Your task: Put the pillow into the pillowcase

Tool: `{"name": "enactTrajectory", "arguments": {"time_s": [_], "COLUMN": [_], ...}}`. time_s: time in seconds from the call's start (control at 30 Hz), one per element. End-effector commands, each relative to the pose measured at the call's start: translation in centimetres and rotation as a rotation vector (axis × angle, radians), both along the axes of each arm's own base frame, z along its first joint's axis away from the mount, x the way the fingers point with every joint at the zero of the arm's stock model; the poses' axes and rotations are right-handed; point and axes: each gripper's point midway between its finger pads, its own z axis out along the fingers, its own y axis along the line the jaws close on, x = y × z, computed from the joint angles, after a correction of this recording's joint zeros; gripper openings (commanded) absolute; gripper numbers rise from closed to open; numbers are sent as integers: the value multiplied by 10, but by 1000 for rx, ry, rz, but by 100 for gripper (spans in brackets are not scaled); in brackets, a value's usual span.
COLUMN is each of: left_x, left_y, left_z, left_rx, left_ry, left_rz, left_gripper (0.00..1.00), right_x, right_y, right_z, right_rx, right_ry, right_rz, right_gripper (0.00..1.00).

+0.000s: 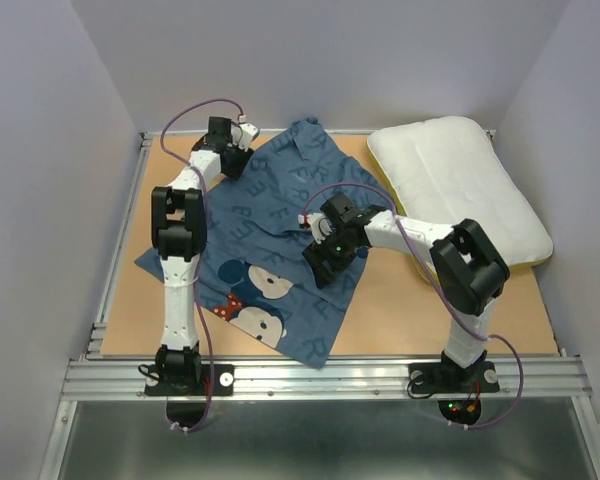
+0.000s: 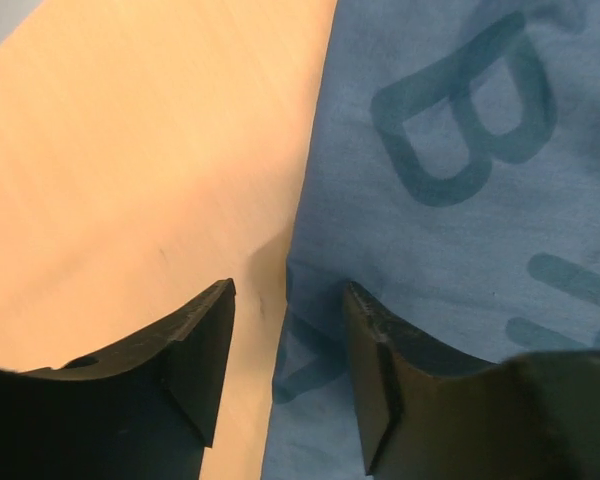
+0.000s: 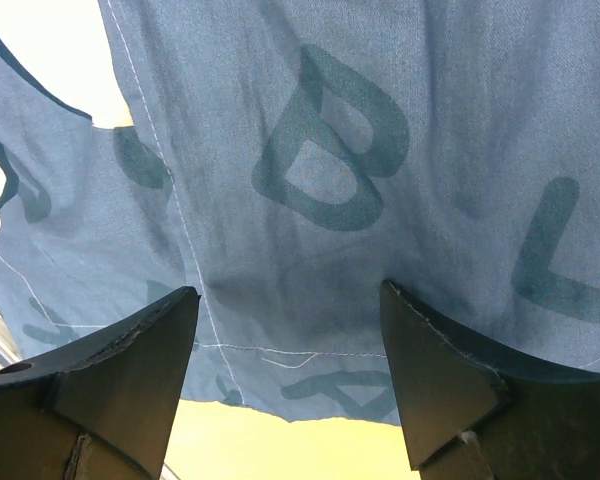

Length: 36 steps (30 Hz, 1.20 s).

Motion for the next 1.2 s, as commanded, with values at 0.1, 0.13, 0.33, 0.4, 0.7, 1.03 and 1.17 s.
{"name": "enactTrajectory", "arguments": {"time_s": [0.1, 0.13, 0.33, 0.4, 0.7, 1.03, 1.17], "left_x": [-6, -7, -28, -51, -238, -288, -226], "left_y": [-4, -4, 39, 58, 177, 102, 73], "left_z": [-1, -2, -11, -14, -21, 101, 137], "left_rx": [-78, -80, -48, -10, 79, -154, -158], "left_ry": [34, 41, 140, 191, 377, 88, -2], "left_rz": [-69, -72, 6, 51, 318, 42, -8], "left_gripper": [39, 33, 0, 0, 0, 65, 71], "right_x": [-29, -29, -11, 12, 163, 193, 145], "right_y": [-37, -40, -71, -86, -119, -90, -83], "right_z": [-32, -34, -38, -40, -37, 41, 56], "right_rx": [-154, -163, -242, -260, -313, -100, -25], "right_ry": [68, 66, 12, -4, -183, -272, -186], "right_rz": [-4, -7, -50, -94, -295, -301, -281], "right_gripper": [78, 78, 78, 77, 76, 84, 87]}}
